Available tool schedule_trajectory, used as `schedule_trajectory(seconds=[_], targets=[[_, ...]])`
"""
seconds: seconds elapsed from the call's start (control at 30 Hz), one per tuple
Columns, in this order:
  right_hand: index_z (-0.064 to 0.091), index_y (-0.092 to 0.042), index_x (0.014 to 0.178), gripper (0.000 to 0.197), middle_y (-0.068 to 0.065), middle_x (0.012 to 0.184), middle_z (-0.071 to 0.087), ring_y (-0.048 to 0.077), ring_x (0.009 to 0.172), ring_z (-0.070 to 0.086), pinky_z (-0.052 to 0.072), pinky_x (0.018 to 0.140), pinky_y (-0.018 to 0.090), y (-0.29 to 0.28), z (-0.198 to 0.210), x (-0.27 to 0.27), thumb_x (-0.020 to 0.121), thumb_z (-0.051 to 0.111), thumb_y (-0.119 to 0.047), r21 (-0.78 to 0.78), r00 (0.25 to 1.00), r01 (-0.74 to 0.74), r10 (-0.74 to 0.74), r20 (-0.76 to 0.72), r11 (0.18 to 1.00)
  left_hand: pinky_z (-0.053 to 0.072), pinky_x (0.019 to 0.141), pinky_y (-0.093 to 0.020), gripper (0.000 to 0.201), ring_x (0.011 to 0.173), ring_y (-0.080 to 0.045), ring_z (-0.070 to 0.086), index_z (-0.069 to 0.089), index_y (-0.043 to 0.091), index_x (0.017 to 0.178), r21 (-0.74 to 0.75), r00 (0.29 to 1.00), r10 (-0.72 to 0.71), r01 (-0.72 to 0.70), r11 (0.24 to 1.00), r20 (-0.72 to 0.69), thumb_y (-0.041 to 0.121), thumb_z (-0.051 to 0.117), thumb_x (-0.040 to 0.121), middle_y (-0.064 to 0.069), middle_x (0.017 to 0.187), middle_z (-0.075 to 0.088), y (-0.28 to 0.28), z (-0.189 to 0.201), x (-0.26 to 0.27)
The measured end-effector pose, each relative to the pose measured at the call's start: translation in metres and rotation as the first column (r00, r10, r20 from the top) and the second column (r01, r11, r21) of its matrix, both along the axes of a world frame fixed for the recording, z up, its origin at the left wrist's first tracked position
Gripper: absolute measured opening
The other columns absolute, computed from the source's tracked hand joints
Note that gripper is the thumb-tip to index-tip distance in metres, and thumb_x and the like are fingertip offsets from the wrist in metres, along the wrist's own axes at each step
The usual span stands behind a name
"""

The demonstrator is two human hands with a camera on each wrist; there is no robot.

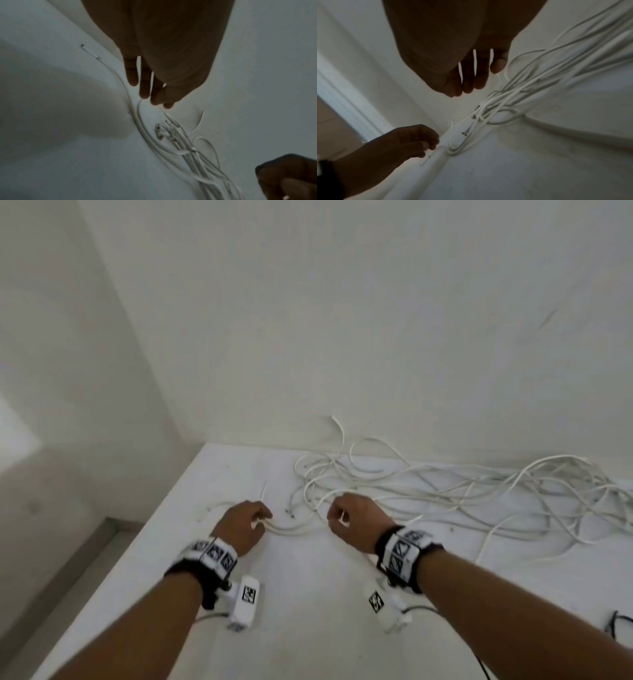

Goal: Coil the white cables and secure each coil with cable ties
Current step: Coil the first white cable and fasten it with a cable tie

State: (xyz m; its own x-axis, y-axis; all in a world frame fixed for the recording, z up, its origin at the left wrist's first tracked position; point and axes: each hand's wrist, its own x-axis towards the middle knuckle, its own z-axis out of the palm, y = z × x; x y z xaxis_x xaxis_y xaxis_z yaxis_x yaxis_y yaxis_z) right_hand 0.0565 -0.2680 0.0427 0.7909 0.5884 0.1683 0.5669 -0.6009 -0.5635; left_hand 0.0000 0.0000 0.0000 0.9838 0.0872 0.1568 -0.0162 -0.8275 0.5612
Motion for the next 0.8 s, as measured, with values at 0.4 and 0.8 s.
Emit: schedule_trajectory(seconds=[0.4, 0.8], targets=[[0.070, -0.016, 0.097, 0.021, -0.003, 0.102, 0.068, 0.015, 0.095, 0.061, 0.045, 0.080, 0.026, 0.028, -0.015, -0.007, 0.088, 0.068, -0.035, -0.183, 0.999, -0.044, 0.039, -0.033, 0.982, 0.031, 0.097, -0.037, 0.014, 0.109, -0.015, 0.054, 0.059, 0.035, 0.092, 0.596, 0.990, 0.062, 0.028, 0.802, -0.130, 0.023, 0.051, 0.090, 0.011, 0.107, 0.063, 0.004, -0.003, 0.023], [0.055, -0.020, 0.130, 0.035, -0.001, 0.121, 0.067, 0.014, 0.108, 0.062, 0.046, 0.090, 0.028, 0.027, -0.002, -0.085, 0.097, 0.057, -0.033, 0.041, 0.996, -0.026, 0.023, 0.091, 0.999, 0.038, 0.061, -0.020, 0.012, 0.064, -0.009, 0.051, 0.058, 0.022, 0.085, -0.081, 0.962, -0.174, 0.195, 0.977, 0.212, 0.011, 0.064, 0.087, 0.004, 0.076, 0.060, -0.058, 0.046, -0.066]])
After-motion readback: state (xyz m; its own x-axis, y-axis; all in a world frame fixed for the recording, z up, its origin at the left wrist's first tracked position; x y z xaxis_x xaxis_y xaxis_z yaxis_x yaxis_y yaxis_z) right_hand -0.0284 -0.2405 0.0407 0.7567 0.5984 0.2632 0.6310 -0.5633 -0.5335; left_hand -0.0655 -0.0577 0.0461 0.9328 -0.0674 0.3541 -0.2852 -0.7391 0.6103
